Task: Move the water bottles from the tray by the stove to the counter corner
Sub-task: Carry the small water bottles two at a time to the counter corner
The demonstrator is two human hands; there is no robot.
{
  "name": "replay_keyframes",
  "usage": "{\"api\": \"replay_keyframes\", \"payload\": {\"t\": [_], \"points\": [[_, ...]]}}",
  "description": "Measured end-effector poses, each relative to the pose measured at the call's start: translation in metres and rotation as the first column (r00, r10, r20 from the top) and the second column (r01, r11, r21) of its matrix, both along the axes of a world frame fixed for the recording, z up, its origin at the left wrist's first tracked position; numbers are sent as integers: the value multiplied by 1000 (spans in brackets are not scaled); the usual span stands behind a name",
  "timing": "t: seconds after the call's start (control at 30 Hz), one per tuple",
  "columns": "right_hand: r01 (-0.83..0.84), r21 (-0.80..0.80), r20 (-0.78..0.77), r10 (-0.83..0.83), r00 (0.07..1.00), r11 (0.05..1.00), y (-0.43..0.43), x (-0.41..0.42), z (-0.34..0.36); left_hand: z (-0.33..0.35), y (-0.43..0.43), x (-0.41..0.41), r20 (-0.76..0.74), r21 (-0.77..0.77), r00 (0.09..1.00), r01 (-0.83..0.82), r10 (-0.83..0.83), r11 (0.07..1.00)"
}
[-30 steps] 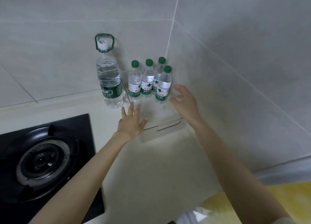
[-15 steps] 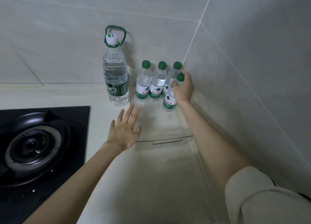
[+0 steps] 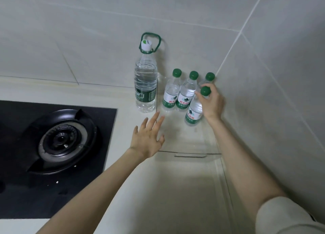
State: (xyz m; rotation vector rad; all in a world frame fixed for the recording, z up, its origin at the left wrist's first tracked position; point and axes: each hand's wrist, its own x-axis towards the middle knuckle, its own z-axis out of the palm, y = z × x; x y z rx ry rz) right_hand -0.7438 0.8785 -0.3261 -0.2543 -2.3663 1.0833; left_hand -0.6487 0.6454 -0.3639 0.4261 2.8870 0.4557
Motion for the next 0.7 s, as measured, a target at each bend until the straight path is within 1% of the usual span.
{"api": "replay_keyframes", "payload": {"t": [0.07,0.13,0.2,0.27,0.33,0.37,0.43,0.47,0.53,0.57,0.63,0.7], "points": [[-1,-111,5,1,1000,994,-2,6,3,2,1,1,56,13,998,0,-1,1000],[-53,-201,5,55,998,978,-6,11,9,9,0,1,132,69,991,2,-11,998],[-127,-234,-14,127,992,964,-14,18,25,22,-3,0,191,171,982,-22,-11,985],[-211,-259,-49,205,977,942,-28,28,49,42,-5,0,210,277,978,-57,-3,959],[-285,-284,-97,268,958,915,-42,40,77,62,-7,-1,166,415,986,-86,18,906],[-317,-295,-123,294,948,901,-50,46,92,75,-8,-1,139,516,990,-93,23,852],[-391,-315,-178,351,919,865,-64,58,123,98,-9,1,84,705,996,-57,-3,707],[-423,-325,-206,374,904,846,-70,64,137,107,-9,3,50,753,999,-24,-21,657],[-474,-329,-255,407,877,817,-83,73,161,121,-11,6,-6,803,1000,19,-24,595],[-495,-331,-272,421,865,803,-88,76,170,126,-12,7,-11,818,1000,14,-9,575],[-538,-342,-301,453,839,770,-98,83,183,131,-19,9,-53,819,996,0,75,573],[-567,-340,-291,490,822,750,-106,88,192,134,-27,12,-110,809,982,-1,153,587]]}}
